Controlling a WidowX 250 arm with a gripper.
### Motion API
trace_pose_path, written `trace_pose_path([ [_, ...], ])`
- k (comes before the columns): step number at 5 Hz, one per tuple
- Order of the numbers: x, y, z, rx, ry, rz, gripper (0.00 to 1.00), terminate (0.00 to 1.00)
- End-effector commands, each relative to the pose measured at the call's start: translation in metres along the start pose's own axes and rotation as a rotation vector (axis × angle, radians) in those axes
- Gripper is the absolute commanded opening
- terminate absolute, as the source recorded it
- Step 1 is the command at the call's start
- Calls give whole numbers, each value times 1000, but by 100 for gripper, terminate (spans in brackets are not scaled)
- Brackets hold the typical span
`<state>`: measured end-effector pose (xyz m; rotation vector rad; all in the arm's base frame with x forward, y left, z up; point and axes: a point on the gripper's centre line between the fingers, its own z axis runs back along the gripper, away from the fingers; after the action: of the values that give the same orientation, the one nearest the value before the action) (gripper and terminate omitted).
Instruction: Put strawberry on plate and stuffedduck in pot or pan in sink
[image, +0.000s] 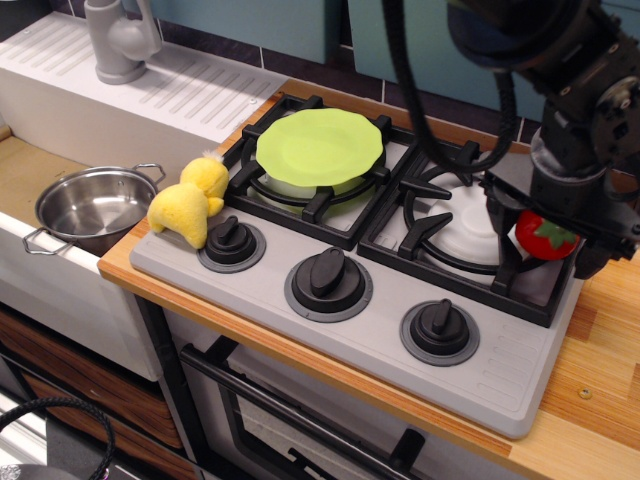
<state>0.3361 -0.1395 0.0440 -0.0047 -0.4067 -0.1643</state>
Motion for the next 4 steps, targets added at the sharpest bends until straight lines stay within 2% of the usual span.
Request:
trace_pose_path([
  [1, 12, 1, 13, -7, -18, -10, 0, 0],
  [2, 11, 0, 21, -3, -2, -8, 0, 0],
  [4, 11, 6, 56, 26, 59, -23, 0, 0],
])
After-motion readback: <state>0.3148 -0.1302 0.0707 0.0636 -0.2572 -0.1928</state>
